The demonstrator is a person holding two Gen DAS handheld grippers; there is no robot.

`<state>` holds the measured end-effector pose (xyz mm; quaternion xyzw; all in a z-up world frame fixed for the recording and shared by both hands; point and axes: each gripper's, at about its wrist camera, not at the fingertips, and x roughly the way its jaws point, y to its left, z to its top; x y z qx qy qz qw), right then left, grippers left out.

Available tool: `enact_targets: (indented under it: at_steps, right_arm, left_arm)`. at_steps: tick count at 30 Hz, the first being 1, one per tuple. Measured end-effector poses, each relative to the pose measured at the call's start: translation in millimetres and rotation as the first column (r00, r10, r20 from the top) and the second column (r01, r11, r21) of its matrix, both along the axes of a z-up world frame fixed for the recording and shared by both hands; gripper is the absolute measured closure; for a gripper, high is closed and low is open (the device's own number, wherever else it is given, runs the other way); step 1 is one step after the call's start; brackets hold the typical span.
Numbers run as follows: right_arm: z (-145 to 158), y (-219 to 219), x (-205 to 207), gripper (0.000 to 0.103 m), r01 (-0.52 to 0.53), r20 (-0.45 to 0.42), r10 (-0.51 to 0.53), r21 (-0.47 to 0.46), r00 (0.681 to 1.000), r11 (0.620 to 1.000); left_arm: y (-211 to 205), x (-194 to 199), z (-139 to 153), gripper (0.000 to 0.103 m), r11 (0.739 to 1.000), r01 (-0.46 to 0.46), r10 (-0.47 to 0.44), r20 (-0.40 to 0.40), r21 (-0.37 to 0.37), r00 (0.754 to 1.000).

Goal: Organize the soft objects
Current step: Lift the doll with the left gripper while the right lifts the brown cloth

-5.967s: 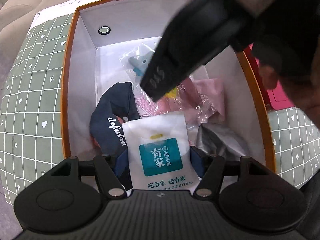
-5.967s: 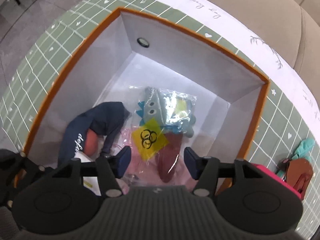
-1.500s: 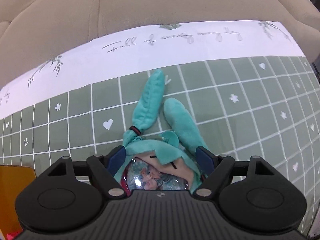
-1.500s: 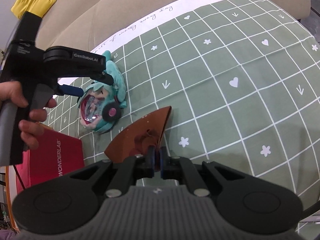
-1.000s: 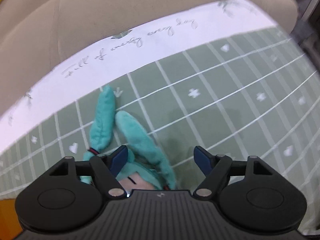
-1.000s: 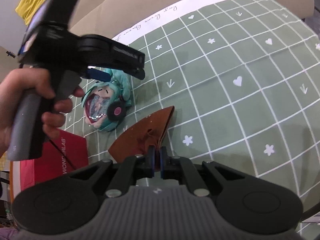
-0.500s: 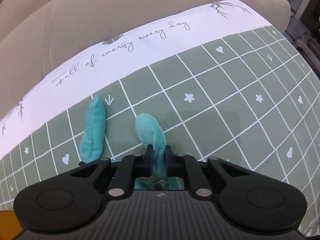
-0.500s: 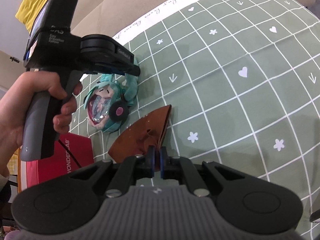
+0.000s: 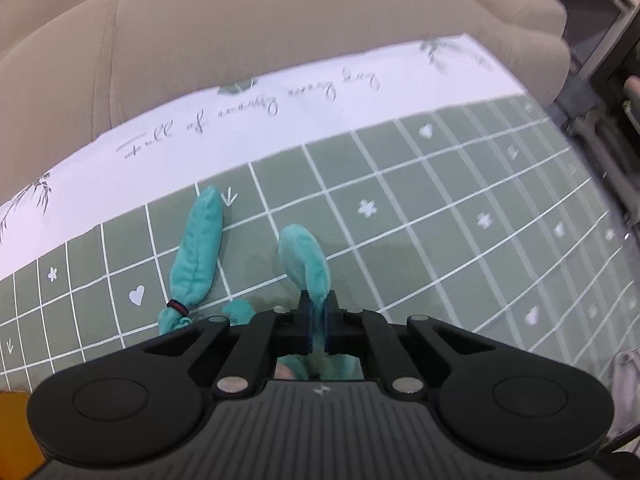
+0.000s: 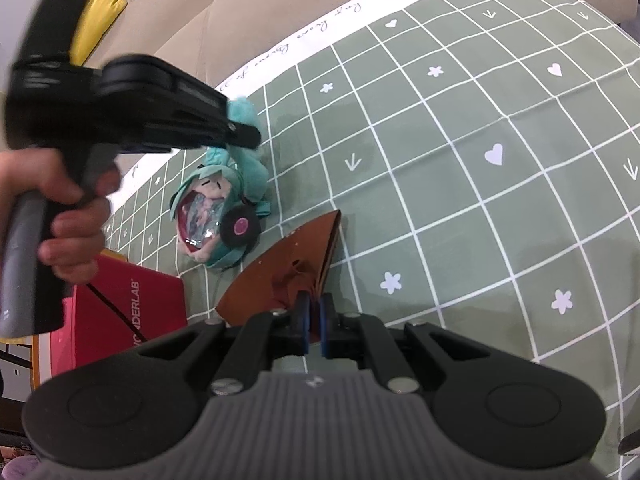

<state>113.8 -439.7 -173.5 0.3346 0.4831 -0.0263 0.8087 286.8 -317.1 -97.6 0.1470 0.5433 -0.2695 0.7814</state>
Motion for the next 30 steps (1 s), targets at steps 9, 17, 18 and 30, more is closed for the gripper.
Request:
enact_targets:
  at_steps: [9,17,18,30]
  right_arm:
    - [17.8,-0.5,-10.0,0.101,0.009,0.073,-0.005,-0.044,0.997,0.999]
    - [49.2,0.7,-22.5,0.101,0.052,0.142,-0.042,-0.065,0.989,0.997]
    - [54.7,1.3,-24.8,0.101,0.055,0.151,-0.045,-0.064,0.988,0.996]
    - [116.2,14.0,-33.5,0.102,0.075,0.175,-0.049,-0.144,0.983,0.987]
  left_arm:
    - [35.6,-25.8,60.2,0.099,0.97,-0.096,0.124,0.114,-0.226,0.986]
    - [48.8,-43.8,93.8,0.099,0.957,-0.103,0.148,0.149,-0.271,0.978]
    - [49.7,-45.5,96.7,0.099,0.957,-0.099,0.145,0.154,-0.274,0.977]
    - [67.0,-66.7,149.9,0.1,0.959,-0.085,0.122,0.119,-0.271,0.985]
